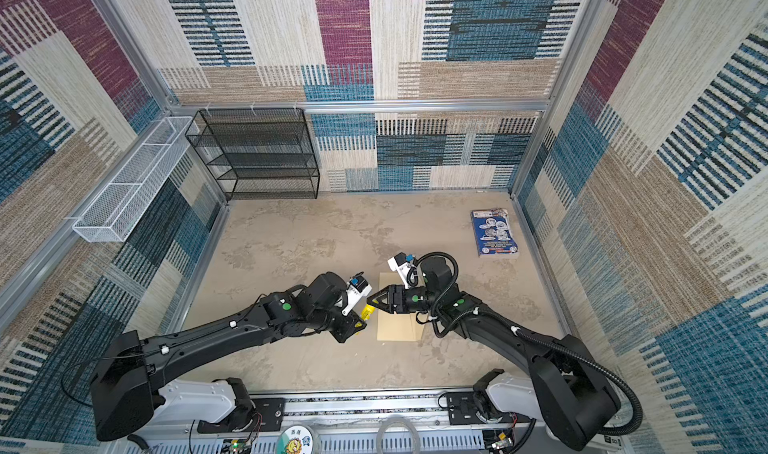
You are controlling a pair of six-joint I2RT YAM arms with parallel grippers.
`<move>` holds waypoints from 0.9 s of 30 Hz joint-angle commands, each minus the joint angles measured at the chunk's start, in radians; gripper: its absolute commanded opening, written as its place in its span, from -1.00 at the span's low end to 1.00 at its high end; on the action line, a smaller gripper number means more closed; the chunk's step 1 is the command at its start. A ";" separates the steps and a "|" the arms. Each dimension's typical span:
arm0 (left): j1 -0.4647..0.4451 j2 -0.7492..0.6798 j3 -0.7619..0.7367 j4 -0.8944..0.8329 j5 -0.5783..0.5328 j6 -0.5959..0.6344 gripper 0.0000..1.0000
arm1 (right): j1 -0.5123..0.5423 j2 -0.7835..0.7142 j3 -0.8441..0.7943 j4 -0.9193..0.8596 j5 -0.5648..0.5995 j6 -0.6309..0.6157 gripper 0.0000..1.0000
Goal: Place the letter into the envelope and seal it
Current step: 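Lift the glue stick with the left gripper while the right gripper grasps its cap, then pull the cap off the glue stick with the right gripper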
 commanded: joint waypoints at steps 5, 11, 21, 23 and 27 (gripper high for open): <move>-0.003 -0.018 -0.019 0.045 0.012 0.021 -1.00 | 0.018 0.036 0.005 0.064 0.005 0.024 -0.33; -0.005 -0.017 -0.044 0.046 -0.024 0.011 -1.00 | 0.017 0.028 0.056 -0.040 0.068 -0.014 -0.94; -0.006 -0.123 -0.211 0.156 -0.017 -0.064 -1.00 | -0.108 0.068 0.163 -0.156 0.144 -0.075 -0.96; -0.004 -0.161 -0.228 0.161 -0.017 -0.077 -1.00 | -0.110 0.079 0.182 -0.183 0.194 -0.090 -0.93; 0.004 -0.254 -0.244 0.142 -0.115 -0.153 -1.00 | -0.067 0.118 0.194 -0.174 0.310 -0.093 -0.88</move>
